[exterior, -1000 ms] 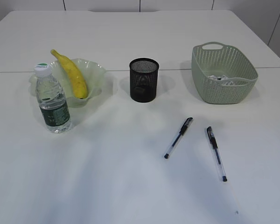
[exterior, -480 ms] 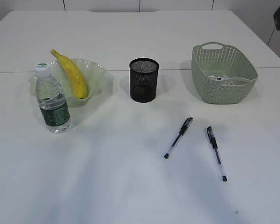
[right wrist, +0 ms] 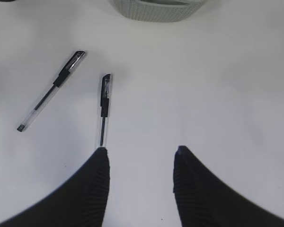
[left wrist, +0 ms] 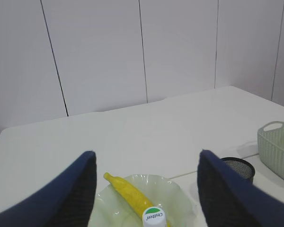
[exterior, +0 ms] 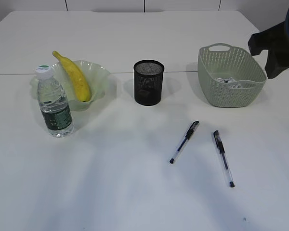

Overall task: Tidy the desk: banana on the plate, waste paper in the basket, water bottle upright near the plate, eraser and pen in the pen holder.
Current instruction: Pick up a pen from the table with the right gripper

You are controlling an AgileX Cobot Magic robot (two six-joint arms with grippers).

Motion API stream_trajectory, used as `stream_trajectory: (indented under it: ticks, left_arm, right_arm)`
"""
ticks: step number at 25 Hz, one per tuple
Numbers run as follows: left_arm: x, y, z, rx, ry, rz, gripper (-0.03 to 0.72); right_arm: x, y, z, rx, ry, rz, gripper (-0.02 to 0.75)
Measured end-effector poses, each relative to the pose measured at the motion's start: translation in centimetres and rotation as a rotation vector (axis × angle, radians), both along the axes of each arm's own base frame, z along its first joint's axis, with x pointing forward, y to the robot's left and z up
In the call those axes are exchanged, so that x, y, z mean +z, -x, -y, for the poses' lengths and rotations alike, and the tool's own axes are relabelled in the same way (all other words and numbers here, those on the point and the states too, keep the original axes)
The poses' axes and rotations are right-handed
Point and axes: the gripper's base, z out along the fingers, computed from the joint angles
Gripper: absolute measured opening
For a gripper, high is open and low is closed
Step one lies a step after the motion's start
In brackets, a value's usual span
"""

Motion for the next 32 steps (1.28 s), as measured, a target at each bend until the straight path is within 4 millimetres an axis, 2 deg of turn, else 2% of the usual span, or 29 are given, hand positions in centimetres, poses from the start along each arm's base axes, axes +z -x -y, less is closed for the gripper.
stream_trajectory:
  ticks: [9, 14, 21, 32]
  left_arm:
    - [0.0, 0.0, 0.0, 0.000, 0.001, -0.001, 0.475]
    - [0.0, 0.0, 0.0, -0.005, 0.001, -0.004, 0.475]
    - [-0.2, 0.1, 0.4, -0.042, -0.004, -0.025, 0.475]
    - [-0.3, 0.1, 0.4, -0.045, -0.005, -0.027, 0.475]
  right_arm:
    - [-0.2, -0.2, -0.2, 0.002, -0.012, 0.000, 0.335]
    - [-1.5, -1.1, -0.9, 0.005, -0.036, -0.042, 0.335]
    - [-3.6, -2.8, -1.6, 0.011, -0.026, -0.080, 0.335]
    - [-6.8, -6.8, -3.2, -0.005, -0.015, -0.132, 0.335]
